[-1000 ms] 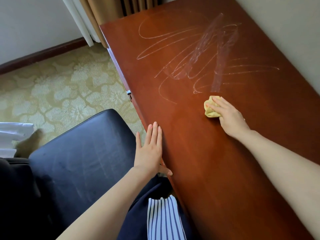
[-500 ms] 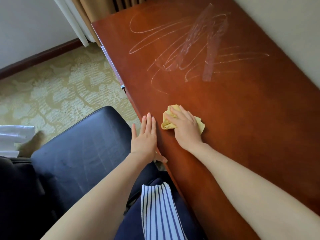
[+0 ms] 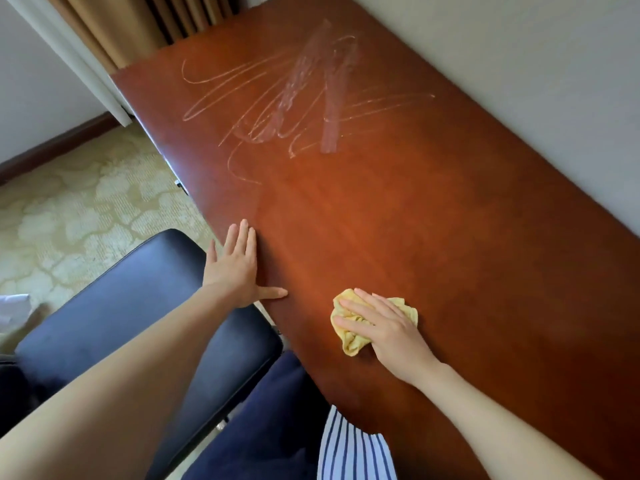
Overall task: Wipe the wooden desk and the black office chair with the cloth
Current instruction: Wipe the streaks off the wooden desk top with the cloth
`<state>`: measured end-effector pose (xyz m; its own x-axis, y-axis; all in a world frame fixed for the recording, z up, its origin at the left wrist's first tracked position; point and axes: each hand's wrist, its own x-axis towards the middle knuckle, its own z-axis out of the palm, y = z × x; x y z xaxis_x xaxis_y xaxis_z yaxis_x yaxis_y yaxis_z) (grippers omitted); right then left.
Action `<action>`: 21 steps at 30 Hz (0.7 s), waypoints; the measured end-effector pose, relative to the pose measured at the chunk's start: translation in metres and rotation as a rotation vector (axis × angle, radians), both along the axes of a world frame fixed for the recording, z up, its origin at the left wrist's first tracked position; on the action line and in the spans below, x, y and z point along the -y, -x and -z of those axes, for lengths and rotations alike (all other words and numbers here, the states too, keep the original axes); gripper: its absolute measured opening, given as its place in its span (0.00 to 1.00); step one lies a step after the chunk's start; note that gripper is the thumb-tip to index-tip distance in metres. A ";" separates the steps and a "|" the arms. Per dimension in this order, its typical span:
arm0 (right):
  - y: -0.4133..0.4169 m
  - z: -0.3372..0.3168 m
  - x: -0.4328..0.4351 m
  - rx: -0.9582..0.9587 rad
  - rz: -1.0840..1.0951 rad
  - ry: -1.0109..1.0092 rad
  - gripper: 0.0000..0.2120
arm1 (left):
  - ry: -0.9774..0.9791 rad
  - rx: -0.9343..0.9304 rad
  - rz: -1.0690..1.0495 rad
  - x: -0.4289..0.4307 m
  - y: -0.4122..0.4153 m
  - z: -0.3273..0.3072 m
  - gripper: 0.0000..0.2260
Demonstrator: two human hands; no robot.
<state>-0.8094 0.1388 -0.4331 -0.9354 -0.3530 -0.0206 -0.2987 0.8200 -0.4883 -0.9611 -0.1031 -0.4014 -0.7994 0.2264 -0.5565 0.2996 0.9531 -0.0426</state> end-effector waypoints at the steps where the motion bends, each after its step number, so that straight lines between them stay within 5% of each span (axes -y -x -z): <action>1: -0.003 -0.001 -0.012 0.001 0.043 -0.004 0.31 | -0.007 -0.020 0.041 -0.009 0.001 0.000 0.59; 10: 0.037 -0.009 -0.108 0.091 0.388 -0.073 0.34 | -0.040 -0.034 0.305 -0.094 0.053 -0.004 0.58; 21: 0.239 -0.004 -0.163 0.092 0.844 -0.080 0.28 | -0.107 -0.055 0.264 -0.117 0.121 0.015 0.63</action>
<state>-1.0480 0.3020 -0.4296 -0.8779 0.4672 -0.1049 0.4661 0.7833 -0.4113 -1.0823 0.0140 -0.4162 -0.7333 0.4861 -0.4754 0.5383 0.8422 0.0308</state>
